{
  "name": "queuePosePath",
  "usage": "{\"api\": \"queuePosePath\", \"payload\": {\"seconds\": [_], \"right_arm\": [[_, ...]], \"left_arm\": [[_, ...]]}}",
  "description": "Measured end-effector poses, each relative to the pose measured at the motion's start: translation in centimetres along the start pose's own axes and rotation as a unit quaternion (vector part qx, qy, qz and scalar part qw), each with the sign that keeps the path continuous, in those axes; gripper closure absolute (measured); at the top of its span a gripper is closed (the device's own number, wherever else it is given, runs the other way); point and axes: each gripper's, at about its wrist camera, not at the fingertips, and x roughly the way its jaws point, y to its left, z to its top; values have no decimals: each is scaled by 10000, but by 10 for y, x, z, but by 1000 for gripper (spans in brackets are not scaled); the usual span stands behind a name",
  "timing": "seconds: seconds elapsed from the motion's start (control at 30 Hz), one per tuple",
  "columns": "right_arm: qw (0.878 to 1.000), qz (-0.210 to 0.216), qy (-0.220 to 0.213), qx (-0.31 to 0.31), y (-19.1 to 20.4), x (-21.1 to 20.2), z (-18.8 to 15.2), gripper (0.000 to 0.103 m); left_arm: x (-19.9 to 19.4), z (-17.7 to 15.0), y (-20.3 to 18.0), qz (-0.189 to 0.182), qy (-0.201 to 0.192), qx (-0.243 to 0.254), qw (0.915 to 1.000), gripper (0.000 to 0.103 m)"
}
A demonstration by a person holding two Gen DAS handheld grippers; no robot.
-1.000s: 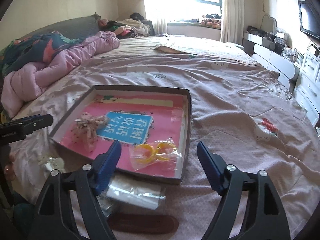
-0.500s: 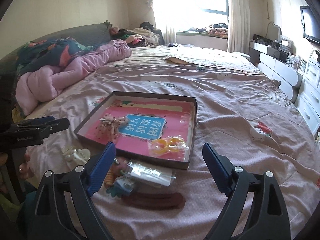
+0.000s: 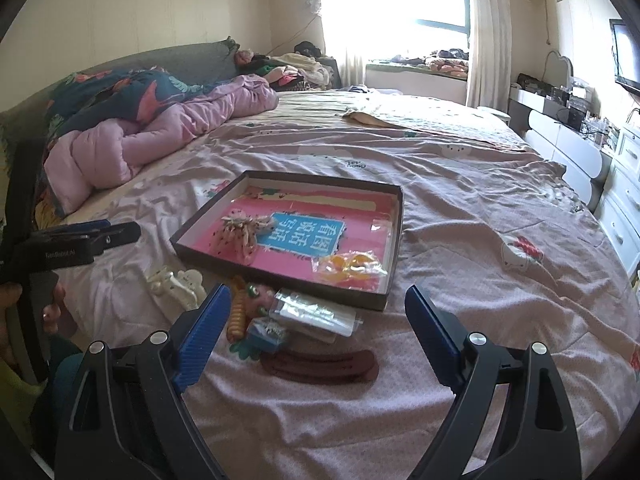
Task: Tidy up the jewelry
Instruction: 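Withdraw both open grippers from the box toward the remaining jewelry, then grasp the cream claw clip with the left gripper while the right grasps the small blue box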
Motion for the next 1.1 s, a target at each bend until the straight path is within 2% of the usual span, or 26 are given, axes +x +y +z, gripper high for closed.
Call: {"api": "queuePosePath", "payload": {"seconds": [0.23,0.47,0.83,0.97,1.1], "right_arm": [[9998,121,144,-49,10,4,-13,17],[9990,286,323,-119,21,14,-25,17],[9975,348,608,-58,21,32,-43,17],[9971,348,673,-40,21,36,-48,17],[9968,340,725,5,19,41,-51,17]], "left_arm": [[-7,-12,10,154,56,-25,9999,14],[-2,-30,8,208,330,136,9991,14],[24,-38,-16,68,704,692,9951,14],[40,-35,-28,-73,898,904,9918,21],[56,-34,-36,-160,1115,1005,9885,22]]}}
